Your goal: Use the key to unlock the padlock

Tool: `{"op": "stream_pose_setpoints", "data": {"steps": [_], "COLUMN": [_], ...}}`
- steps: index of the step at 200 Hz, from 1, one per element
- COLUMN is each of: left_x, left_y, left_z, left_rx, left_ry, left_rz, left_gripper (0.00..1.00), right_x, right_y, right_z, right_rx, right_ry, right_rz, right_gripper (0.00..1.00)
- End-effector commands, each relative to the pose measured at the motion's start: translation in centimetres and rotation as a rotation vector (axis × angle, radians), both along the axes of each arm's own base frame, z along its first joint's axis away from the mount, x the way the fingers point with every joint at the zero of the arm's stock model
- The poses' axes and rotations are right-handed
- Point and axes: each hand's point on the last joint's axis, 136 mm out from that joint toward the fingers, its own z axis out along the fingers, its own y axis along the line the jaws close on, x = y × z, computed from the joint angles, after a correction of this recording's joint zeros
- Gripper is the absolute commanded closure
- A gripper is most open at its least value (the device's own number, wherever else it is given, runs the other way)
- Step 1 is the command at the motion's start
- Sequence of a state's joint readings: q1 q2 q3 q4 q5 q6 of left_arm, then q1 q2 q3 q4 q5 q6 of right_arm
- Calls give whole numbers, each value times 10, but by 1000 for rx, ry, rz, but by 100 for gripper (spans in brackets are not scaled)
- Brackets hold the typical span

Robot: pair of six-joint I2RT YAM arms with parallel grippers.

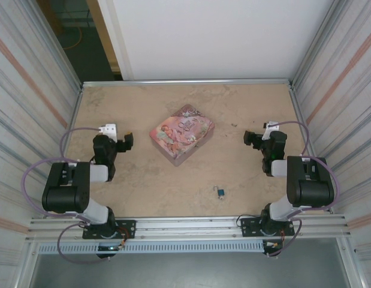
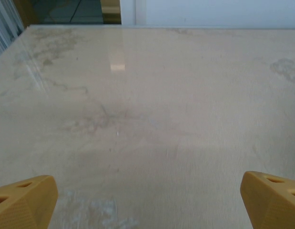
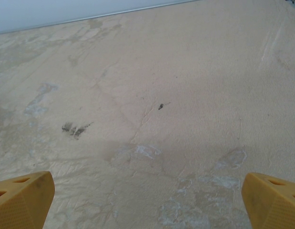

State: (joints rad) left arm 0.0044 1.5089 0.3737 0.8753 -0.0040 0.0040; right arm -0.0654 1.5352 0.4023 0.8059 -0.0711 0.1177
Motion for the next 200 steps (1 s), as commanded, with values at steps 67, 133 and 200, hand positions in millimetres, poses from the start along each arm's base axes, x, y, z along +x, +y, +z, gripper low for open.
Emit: {"op": "stream_pose_setpoints", "data": {"steps": [67,133,200], "left_x": [2,2,2], "left_y": [-3,-2,-3], "left_z": [-4,-4,-4], "left_rx": [60,60,60], "left_ry": [39,39,39], "left_rz": [9,10,9], "left_gripper": [1,1,1], "right_x": [1,1,1], "right_y": [-1,-1,-1], "right_z": [-2,-2,-1], "right_rx": [-40,-41,-41], "right_ry": [7,7,7], "right_rz": [2,1,0], "right_gripper": [1,1,1]}}
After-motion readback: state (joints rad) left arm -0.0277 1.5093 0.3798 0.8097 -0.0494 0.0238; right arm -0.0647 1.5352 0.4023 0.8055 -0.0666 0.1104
